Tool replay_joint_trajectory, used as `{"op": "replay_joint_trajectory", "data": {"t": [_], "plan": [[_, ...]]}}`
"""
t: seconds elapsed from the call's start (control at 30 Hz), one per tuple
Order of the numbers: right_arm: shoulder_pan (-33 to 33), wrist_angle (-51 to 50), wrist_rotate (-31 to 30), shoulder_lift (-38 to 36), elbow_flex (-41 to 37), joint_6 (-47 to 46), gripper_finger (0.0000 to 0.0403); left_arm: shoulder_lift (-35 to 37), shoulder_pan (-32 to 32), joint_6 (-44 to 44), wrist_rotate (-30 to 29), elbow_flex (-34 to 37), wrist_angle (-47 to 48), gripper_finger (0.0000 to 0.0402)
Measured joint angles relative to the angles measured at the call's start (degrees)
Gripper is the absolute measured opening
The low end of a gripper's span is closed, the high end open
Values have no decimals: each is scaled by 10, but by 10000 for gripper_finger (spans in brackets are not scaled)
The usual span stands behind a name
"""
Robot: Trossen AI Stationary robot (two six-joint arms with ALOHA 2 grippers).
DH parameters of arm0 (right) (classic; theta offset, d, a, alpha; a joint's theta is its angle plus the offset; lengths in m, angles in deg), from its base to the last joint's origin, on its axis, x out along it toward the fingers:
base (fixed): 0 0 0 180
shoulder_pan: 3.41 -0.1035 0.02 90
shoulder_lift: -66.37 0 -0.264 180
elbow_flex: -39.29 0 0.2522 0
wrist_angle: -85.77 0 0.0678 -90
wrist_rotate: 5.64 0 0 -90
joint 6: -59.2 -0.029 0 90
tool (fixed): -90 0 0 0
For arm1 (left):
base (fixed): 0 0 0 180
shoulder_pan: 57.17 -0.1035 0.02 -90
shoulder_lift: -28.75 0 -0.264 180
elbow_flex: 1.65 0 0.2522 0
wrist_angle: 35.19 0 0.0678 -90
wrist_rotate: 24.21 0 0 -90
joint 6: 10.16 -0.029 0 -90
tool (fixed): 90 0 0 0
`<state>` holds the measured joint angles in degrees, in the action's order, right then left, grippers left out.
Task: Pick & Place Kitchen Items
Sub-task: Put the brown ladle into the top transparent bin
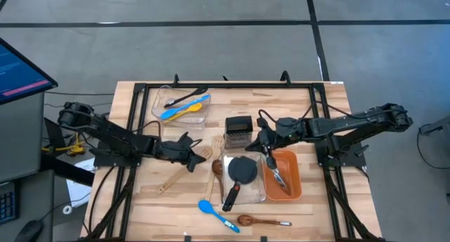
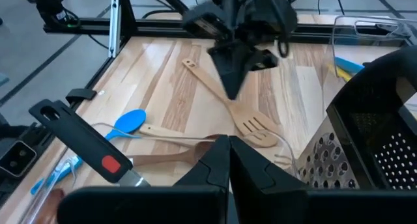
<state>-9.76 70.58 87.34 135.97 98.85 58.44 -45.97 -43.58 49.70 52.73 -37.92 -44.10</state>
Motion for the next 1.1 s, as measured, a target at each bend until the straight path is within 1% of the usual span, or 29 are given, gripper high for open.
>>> {"op": "replay_joint_trajectory", "data": {"t": [0.1,0.17,0.2,0.37,0.43,0.57,0.73,0.83,1.1], "plan": [[0,-10,0,0,0,17,0,1,19,39,-1,-18,21,1],[0,-19,0,0,0,27,0,1,28,49,-4,-44,56,1],[0,-22,0,0,0,29,0,1,30,50,-5,-62,86,1],[5,-41,0,0,0,29,0,-10,32,50,-10,-162,293,1],[5,-47,0,0,0,30,0,-19,32,59,-11,-185,331,1],[5,-50,0,0,0,43,0,-57,32,99,-7,-200,337,1],[5,-64,0,0,0,58,0,-115,25,112,35,-213,331,2],[5,-75,0,0,0,59,0,-120,15,111,60,-214,321,3],[9,-84,0,0,0,68,0,-119,-7,111,60,-214,316,7]]}}
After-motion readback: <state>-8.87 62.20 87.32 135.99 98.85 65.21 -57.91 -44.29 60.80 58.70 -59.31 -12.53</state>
